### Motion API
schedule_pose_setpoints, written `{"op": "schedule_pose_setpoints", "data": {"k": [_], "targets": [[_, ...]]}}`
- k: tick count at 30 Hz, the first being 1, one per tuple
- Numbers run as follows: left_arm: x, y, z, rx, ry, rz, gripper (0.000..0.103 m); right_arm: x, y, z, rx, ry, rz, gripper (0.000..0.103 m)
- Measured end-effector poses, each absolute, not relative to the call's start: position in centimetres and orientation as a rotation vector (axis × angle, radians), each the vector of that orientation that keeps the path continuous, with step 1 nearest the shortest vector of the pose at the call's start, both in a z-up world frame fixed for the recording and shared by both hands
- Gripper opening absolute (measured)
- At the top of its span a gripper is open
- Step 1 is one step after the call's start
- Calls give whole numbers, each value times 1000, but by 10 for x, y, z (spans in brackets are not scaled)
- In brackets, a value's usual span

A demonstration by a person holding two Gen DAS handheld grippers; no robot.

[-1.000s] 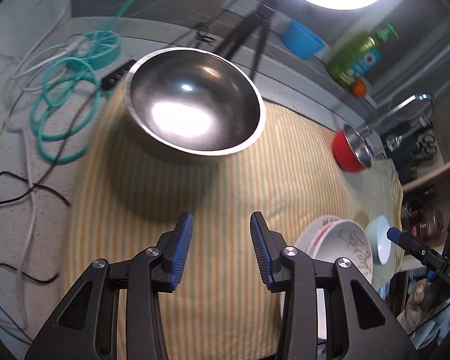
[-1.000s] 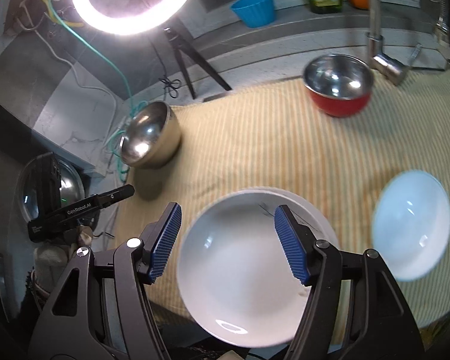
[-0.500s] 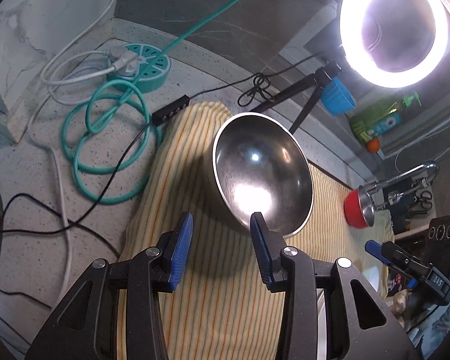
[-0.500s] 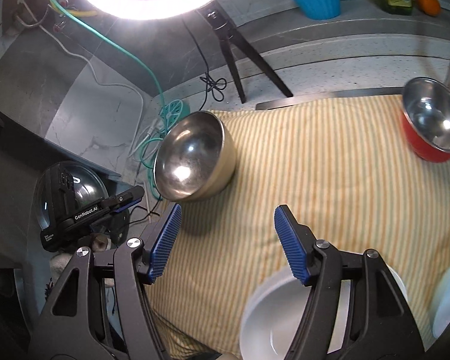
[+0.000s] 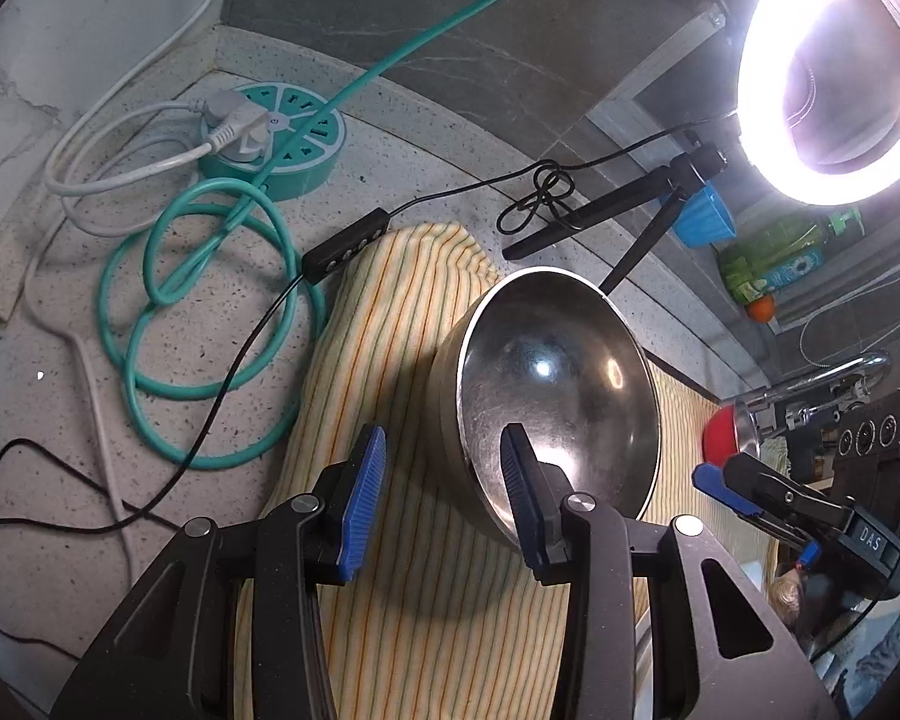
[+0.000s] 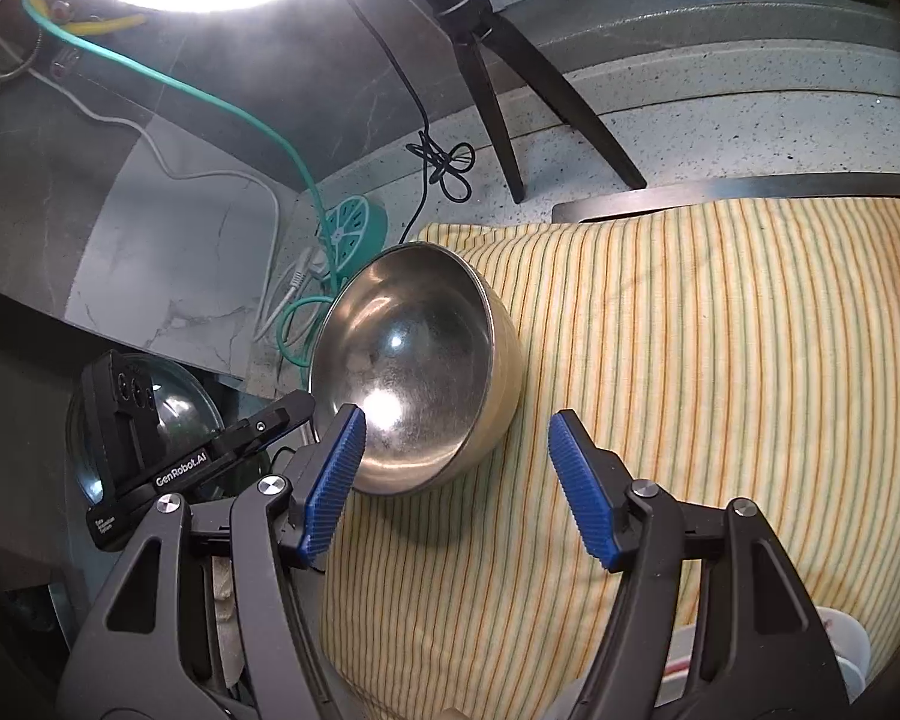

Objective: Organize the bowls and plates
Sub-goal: 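Move both grippers to the large steel bowl rim and close, then carry the large steel bowl beside the plate stack and lower it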

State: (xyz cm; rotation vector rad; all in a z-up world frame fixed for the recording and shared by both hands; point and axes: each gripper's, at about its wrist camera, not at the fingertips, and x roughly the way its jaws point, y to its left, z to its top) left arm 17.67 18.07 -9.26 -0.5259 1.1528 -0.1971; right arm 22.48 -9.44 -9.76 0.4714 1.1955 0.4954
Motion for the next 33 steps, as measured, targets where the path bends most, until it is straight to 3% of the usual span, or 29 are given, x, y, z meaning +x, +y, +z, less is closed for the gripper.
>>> {"op": "schedule_pose_setpoints", "data": {"k": [2, 10, 16, 20, 33], "targets": [[178, 181, -95, -528, 1158, -199, 38, 228, -91, -101, 462, 1204, 491, 57], [183, 180, -99, -532, 1160, -205, 35, 239, -76, -113, 413, 1239, 460, 39], [187, 173, -100, -516, 1161, -221, 23, 244, -68, -119, 384, 1255, 438, 31], [189, 168, -101, -506, 1161, -225, 19, 245, -68, -121, 367, 1257, 415, 18], [180, 167, -96, -488, 1159, -215, 19, 236, -66, -120, 350, 1263, 416, 14]]}}
